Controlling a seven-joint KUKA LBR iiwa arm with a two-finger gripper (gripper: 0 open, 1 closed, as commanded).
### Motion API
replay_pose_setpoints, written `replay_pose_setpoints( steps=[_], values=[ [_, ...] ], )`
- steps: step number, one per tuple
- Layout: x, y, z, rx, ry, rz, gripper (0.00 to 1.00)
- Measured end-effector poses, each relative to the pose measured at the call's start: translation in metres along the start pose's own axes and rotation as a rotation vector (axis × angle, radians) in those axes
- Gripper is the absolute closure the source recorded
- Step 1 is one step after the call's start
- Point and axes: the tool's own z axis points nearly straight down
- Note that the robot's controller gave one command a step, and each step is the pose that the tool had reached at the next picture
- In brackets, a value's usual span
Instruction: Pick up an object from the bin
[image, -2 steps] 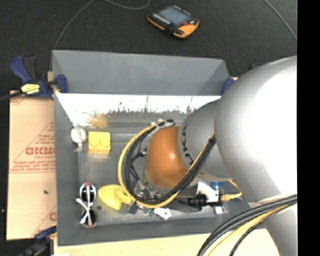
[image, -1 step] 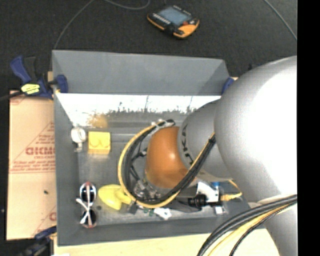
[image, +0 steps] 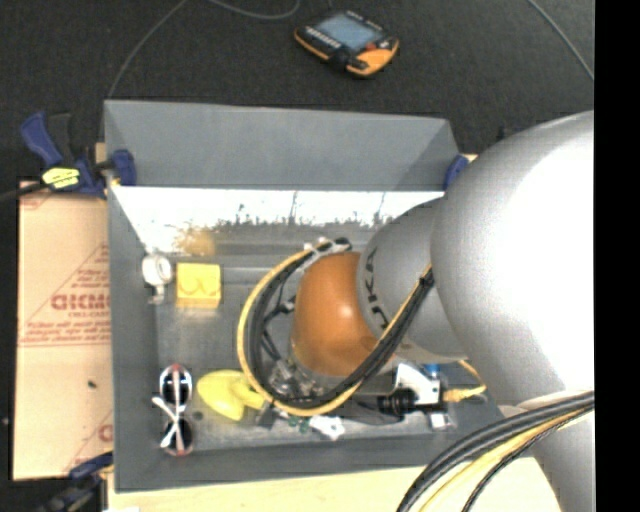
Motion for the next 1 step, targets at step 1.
replay_pose_setpoints(
  steps=[1],
  values=[
    [0.0018, -0.0018, -0.0206, 0.006, 0.007, -0.001, 1.00]
  ],
)
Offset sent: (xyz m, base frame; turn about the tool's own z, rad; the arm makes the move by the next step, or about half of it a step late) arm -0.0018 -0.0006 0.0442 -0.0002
